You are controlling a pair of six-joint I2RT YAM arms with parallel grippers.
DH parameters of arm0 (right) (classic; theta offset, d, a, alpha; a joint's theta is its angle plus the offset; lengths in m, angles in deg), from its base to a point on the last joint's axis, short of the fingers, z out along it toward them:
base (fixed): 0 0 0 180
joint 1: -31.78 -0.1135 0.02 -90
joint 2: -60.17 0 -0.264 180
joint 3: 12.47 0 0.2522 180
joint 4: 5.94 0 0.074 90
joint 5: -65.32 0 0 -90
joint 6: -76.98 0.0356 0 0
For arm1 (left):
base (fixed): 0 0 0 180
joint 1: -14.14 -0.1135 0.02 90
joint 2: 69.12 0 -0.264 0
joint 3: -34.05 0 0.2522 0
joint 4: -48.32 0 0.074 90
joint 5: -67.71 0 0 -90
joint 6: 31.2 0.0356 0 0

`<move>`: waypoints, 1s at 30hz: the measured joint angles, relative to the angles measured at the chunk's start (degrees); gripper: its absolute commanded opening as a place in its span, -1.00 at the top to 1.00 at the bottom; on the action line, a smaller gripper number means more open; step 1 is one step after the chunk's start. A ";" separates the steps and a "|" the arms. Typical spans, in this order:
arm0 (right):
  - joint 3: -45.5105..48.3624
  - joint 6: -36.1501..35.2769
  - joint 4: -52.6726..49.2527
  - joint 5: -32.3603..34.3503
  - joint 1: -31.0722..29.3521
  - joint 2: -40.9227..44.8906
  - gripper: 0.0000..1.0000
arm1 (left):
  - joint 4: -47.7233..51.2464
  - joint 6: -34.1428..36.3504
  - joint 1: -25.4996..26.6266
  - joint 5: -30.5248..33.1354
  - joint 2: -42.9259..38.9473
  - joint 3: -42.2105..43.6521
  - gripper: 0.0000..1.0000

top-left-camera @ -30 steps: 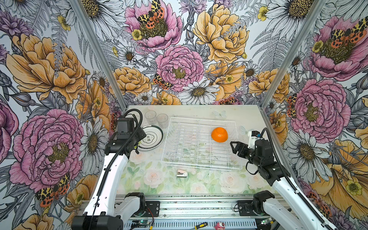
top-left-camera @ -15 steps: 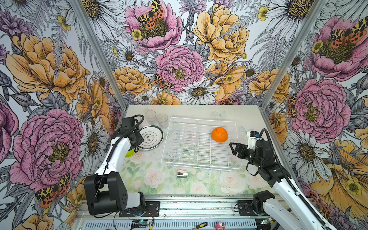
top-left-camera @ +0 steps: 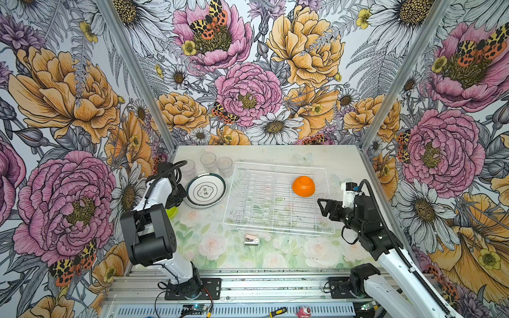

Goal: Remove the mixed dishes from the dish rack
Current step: 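Set the lime-green bowl upright beside the plates and open the left gripper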

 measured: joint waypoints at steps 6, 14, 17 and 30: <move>0.07 -0.50 0.04 0.04 0.07 0.42 -0.70 | 0.85 1.07 0.00 -0.37 4.26 -1.14 1.00; 0.44 -1.44 0.04 0.85 0.44 0.37 -0.70 | 2.38 1.55 0.11 -0.61 5.35 -1.62 0.61; 0.76 -1.60 0.02 1.09 0.68 0.37 -0.70 | 2.58 2.03 0.46 -0.68 5.35 -2.73 0.53; 1.11 -1.60 0.02 1.09 0.83 0.96 -0.70 | 4.90 2.38 1.70 -1.53 1.09 -3.43 0.24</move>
